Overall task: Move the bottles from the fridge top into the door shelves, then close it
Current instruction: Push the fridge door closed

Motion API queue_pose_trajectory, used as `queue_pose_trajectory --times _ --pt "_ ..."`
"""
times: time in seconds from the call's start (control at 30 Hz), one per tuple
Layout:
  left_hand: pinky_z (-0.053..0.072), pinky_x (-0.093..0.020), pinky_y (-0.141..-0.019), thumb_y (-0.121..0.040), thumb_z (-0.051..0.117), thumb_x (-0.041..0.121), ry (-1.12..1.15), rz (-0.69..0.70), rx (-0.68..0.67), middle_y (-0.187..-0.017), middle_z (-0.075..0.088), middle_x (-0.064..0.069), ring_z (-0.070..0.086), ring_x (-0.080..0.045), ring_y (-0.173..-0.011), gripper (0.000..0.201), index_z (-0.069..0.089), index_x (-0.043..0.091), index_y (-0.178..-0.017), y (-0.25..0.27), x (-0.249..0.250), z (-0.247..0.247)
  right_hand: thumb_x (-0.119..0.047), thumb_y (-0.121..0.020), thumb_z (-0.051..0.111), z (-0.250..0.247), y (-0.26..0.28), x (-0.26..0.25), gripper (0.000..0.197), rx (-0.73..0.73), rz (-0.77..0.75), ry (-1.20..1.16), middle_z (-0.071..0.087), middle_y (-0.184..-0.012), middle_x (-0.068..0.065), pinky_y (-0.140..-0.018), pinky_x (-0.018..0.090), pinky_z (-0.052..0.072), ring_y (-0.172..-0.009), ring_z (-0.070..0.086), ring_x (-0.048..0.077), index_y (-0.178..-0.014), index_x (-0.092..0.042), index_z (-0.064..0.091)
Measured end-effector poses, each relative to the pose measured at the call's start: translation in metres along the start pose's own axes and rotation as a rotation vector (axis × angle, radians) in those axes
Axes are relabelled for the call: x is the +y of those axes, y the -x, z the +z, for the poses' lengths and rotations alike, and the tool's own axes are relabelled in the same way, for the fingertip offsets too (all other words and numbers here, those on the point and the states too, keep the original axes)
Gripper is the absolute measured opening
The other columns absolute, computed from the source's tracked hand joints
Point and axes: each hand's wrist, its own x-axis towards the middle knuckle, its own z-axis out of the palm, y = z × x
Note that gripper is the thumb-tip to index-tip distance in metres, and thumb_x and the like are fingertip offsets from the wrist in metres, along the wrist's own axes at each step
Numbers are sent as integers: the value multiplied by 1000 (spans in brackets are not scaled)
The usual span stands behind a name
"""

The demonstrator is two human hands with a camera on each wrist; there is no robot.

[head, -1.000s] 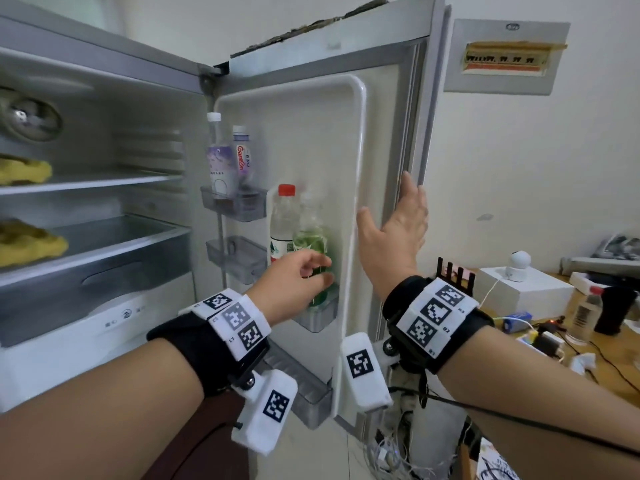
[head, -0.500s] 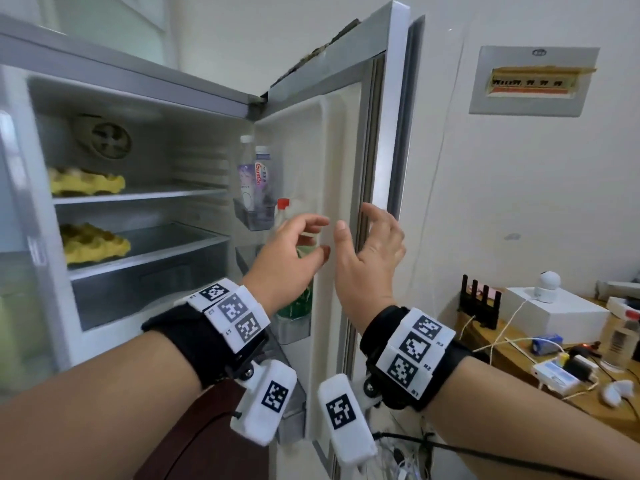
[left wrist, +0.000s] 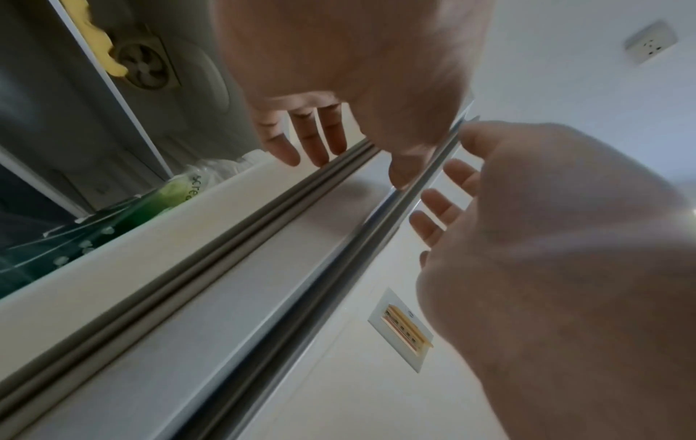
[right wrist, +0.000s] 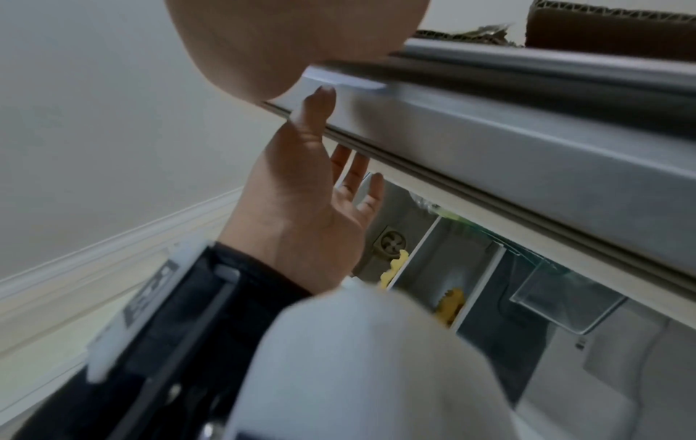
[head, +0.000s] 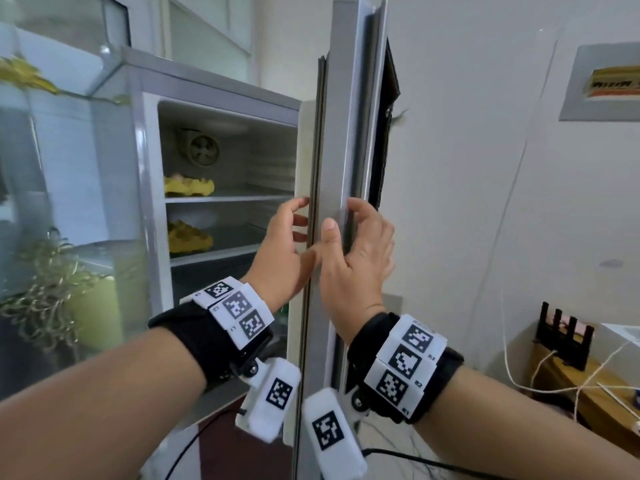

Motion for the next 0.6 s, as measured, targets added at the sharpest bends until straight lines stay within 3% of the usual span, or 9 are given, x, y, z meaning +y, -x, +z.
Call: queue_pose_trajectory --times 0.13,0.2,0.4,0.53,0.6 --pt "42 -30 -102 -87 66 33 -170 25 119 -141 47 0 49 -12 -123 67 31 28 -144 -2 -10 -28 -45 -93 41 19 -11 5 47 8 89 -98 42 -133 -4 -107 33 21 -129 37 14 -136 -27 42" --pt "42 -28 -99 -88 65 30 -182 6 145 -138 50 1 52 -11 -120 65 32 27 -144 -4 -15 -41 -40 -95 39 27 -19 14 46 -23 146 -152 39 -134 -3 -113 38 23 -132 34 16 -138 -26 40" --pt "43 -11 -79 -92 61 27 -209 -44 240 -122 54 8 56 -3 -101 57 33 28 -142 -9 -31 -71 -32 -99 31 53 -36 37 50 -237 275 -295 26 -155 -7 -120 41 21 -140 24 5 -149 -31 29" --pt "42 -11 -73 -93 60 24 -228 -71 316 -118 54 6 58 -2 -97 56 34 28 -142 -15 -40 -89 -27 -93 31 81 -44 42 59 -287 257 -318 28 -159 -5 -119 44 26 -144 27 11 -152 -28 27" --pt "42 -11 -71 -94 58 21 -245 -83 336 -118 53 5 56 1 -93 55 34 27 -143 -20 -44 -96 -24 -94 31 93 -49 43 58 -310 240 -318 27 -159 -5 -120 42 23 -146 24 12 -152 -27 26"
